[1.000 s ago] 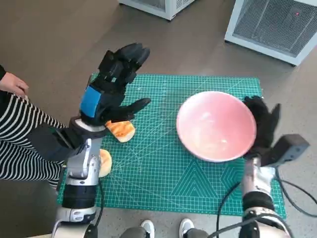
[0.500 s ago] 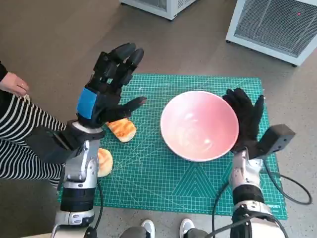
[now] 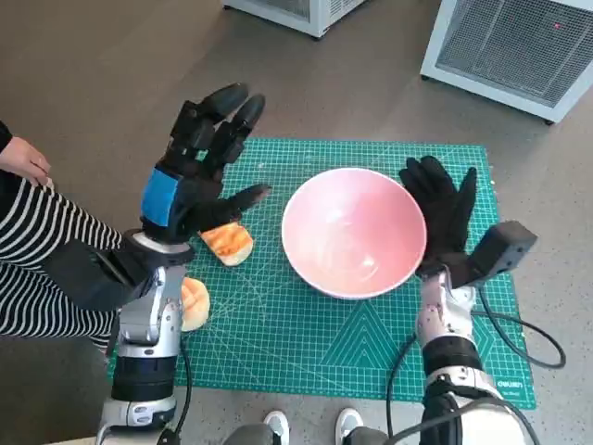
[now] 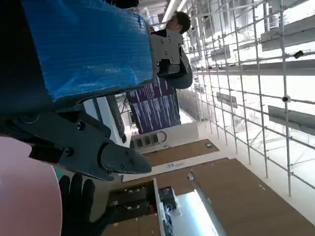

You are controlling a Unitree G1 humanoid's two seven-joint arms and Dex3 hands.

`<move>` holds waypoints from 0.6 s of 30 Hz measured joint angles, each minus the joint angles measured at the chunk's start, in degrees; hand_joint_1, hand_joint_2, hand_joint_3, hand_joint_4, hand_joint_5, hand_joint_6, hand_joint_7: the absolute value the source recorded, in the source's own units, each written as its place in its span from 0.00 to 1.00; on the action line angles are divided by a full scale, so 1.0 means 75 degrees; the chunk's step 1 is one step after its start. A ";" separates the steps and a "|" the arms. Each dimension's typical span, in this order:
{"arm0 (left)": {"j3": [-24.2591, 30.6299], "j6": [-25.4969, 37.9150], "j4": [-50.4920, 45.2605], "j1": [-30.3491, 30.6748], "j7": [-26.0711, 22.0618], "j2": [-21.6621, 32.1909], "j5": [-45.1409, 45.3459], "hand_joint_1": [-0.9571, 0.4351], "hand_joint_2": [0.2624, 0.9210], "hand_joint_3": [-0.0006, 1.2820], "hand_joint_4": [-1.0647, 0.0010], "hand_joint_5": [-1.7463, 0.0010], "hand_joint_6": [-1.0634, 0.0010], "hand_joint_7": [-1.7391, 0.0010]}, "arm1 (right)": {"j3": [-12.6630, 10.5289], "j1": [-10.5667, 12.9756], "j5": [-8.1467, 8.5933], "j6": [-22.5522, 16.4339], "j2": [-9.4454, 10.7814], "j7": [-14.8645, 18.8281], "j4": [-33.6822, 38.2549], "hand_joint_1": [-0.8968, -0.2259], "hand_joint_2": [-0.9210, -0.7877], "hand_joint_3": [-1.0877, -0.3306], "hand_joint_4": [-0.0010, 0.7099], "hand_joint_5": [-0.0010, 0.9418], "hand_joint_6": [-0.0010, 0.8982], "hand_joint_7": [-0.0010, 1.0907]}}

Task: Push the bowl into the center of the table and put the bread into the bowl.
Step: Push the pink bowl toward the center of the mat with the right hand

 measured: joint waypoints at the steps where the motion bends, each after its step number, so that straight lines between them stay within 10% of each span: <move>1: -0.0001 0.0000 0.0000 0.0004 0.0005 -0.0002 0.0007 0.49 1.00 0.11 0.78 0.96 0.98 0.60 | 0.0010 -0.0026 -0.0001 0.0015 0.0009 -0.0010 0.0006 0.46 0.00 0.28 0.09 0.01 0.01 0.33; 18: 0.0099 -0.0168 -0.0001 0.0103 0.0020 0.0109 0.0219 0.49 1.00 0.10 0.78 0.97 0.98 0.60 | 0.0325 0.0110 -0.0299 -0.0533 -0.0551 -0.0030 -0.1060 0.43 0.00 0.30 0.09 0.00 0.04 0.34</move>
